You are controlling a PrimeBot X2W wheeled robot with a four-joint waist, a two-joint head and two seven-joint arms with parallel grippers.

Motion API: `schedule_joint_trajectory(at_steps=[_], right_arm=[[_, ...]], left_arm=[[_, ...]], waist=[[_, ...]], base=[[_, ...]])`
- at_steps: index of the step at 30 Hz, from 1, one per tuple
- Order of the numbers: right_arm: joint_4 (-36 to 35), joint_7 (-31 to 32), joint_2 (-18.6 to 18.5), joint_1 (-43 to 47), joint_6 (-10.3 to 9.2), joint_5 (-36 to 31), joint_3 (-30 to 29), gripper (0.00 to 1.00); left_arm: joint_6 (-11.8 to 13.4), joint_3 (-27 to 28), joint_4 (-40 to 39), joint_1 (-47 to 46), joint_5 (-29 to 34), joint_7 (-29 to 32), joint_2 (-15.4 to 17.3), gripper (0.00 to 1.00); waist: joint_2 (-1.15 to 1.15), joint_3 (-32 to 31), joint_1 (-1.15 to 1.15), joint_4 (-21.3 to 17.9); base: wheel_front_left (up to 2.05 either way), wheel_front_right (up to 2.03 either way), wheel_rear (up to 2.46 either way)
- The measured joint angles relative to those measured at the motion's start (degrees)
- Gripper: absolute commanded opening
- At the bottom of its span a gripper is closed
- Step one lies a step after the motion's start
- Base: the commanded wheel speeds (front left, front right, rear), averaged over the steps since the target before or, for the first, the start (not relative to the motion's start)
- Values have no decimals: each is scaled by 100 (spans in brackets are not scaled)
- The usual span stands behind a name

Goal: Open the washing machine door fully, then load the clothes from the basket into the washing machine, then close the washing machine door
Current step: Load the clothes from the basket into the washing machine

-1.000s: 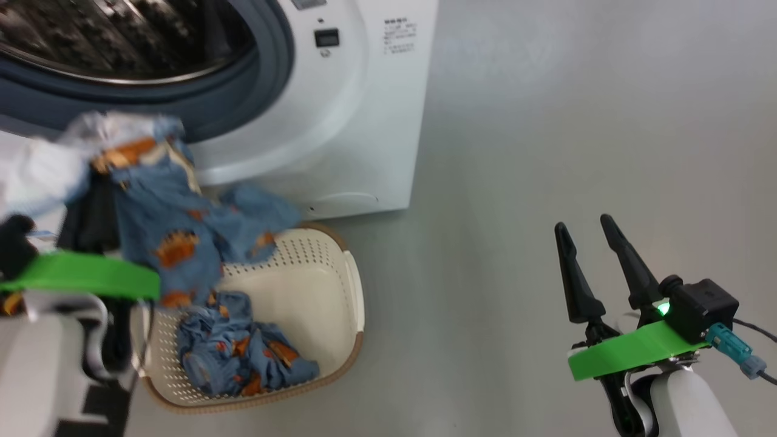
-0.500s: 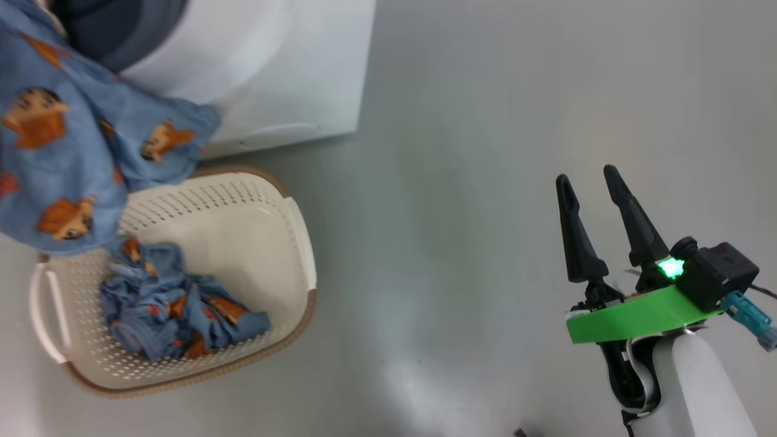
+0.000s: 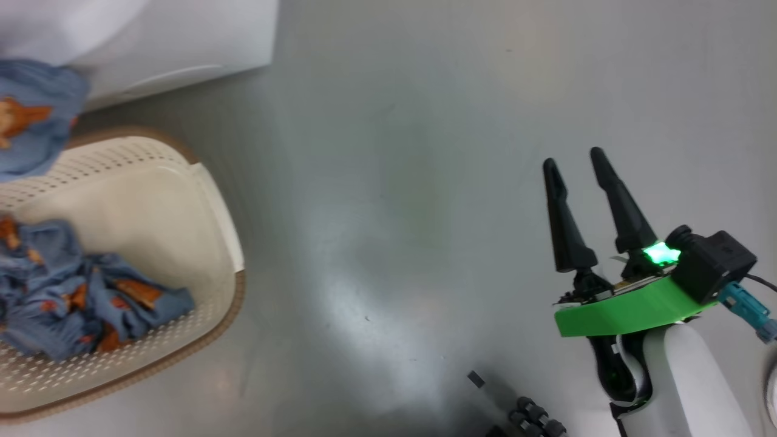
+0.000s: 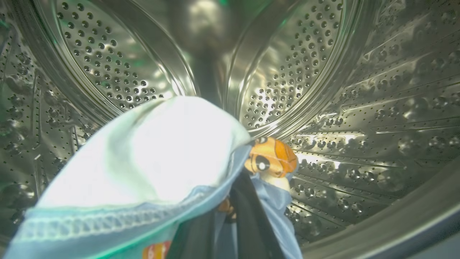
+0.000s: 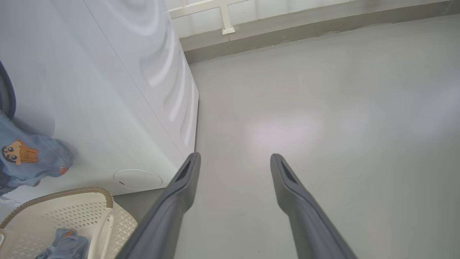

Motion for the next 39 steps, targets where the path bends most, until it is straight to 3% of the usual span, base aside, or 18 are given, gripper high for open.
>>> schedule_joint_trajectory(at_steps=[5,17,28,29,31,39], right_arm=[[-30,0,20,-111,0,99,165,100],[-96,0,23,-93,0,209,314,100],[-83,0,27,-93,0,250,420,100],[-77,0,27,-93,0,250,420,100],[-65,0,26,-95,0,250,420,100],[20,0,26,-250,0,250,432,100]], left_arm=[[0,-256,276,-570,2,-42,468,0],[0,-1023,775,-2131,24,-42,956,0],[0,-1667,1568,-2646,83,-47,1029,0],[0,-1714,1644,-2646,46,-46,1012,11],[0,-1798,1717,-2648,42,-47,1006,100],[0,-2039,1973,-2663,-180,-47,938,100]], waist=[[0,236,0,-312],[0,648,0,-691],[0,705,0,-752],[0,700,0,-749],[0,694,0,-743],[0,606,0,-732]], base=[[0,0,0],[0,0,0],[0,0,0],[0,0,0],[0,0,0],[0,0,0]])
